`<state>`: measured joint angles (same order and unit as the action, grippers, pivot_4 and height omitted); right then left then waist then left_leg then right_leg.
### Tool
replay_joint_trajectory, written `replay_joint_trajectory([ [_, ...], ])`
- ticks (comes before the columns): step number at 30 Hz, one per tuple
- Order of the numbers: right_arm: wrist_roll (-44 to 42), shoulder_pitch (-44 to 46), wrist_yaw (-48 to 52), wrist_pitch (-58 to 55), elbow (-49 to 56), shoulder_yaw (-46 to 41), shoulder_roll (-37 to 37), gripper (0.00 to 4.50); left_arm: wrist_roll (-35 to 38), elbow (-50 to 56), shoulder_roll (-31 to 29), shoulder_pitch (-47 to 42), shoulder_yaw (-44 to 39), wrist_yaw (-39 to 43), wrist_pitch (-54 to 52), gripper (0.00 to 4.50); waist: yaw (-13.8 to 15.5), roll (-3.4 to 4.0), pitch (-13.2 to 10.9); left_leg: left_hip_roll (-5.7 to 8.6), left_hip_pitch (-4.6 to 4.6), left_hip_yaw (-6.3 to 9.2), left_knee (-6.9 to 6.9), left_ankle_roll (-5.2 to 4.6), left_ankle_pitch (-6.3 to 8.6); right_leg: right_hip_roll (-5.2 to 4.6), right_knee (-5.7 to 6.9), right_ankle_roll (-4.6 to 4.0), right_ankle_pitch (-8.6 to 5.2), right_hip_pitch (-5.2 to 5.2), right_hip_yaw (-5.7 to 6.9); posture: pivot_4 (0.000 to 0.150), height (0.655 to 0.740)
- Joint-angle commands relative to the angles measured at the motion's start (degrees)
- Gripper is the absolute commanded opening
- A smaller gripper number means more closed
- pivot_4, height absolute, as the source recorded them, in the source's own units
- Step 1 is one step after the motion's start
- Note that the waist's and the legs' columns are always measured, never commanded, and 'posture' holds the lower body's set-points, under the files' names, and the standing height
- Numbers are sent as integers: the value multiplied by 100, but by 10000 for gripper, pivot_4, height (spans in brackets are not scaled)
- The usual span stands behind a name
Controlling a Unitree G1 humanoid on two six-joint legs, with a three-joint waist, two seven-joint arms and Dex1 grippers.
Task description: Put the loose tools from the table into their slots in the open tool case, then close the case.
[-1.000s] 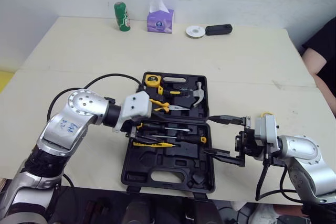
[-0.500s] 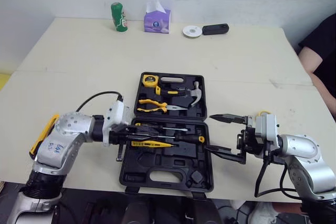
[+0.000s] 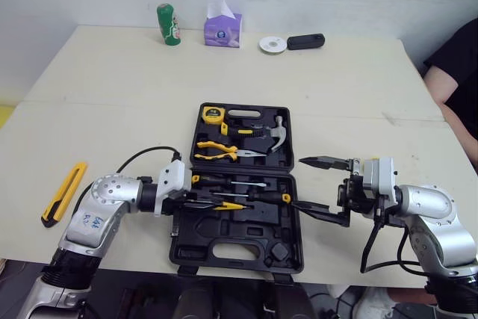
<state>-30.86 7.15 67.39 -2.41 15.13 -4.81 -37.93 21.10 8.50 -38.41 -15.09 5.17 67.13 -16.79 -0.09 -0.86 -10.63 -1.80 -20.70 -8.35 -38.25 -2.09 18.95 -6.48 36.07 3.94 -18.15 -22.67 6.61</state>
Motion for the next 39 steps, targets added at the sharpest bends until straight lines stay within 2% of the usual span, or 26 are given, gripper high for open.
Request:
replay_joint_trajectory([
  [1, -36, 8, -20, 55, 139, -9, 30, 45000, -82, 22, -48, 55, 4, -25, 135, 220, 0, 0, 0, 0, 0, 0, 0, 0, 0, -1, 0, 0, 0, 0, 0, 1500, 7400],
  [15, -23, -177, -177, -42, 336, 8, 48, 45000, -627, -302, -107, 89, 359, -291, 45, 220, 0, 2, 1, 0, 7, 0, 3, 0, 0, -3, 0, 0, 0, 4, -1, 1500, 7400],
  [21, -27, -292, -248, -46, 423, 54, 65, 45000, -859, -381, -92, 156, 606, -527, -292, 220, 11, 49, 33, 3, 30, -2, 9, -4, 6, -6, -2, 0, 0, 23, -4, 1500, 7400],
  [27, -38, -266, -226, -36, 361, 57, 36, 45000, -981, -450, 4, 115, 764, -652, -118, 220, 25, 80, 60, 5, 42, -2, 10, -6, 16, -11, -2, 1, 0, 33, -7, 1500, 7400],
  [32, -35, -299, -164, 29, 261, -36, -5, 45000, -715, -391, 195, 126, 464, -603, 531, 220, 56, 88, 64, 8, 41, -2, 10, -7, 17, -15, -3, 3, 1, 33, -7, 1500, 7400],
  [36, -79, -282, -85, 256, -190, -488, -110, 45000, -331, -288, 375, 206, -350, -835, 1202, 220, 68, 68, 53, 8, 34, -3, 9, -12, 20, -15, -6, 4, 2, 27, -7, 1500, 7400],
  [38, -157, -283, -142, 312, -408, -735, -103, 45000, -41, -189, 294, 325, -665, -726, 1177, 220, 41, 50, 42, 5, 24, -3, 10, -10, 19, -12, -6, 4, 2, 16, -4, 1500, 7400],
  [39, -56, -323, -43, 510, -593, -865, -181, 45000, 167, -102, 141, 469, -879, -547, 1117, 3168, 19, 49, 41, 3, 21, -3, 10, -9, 18, -11, -6, 4, 2, 14, -1, 1500, 7400],
])
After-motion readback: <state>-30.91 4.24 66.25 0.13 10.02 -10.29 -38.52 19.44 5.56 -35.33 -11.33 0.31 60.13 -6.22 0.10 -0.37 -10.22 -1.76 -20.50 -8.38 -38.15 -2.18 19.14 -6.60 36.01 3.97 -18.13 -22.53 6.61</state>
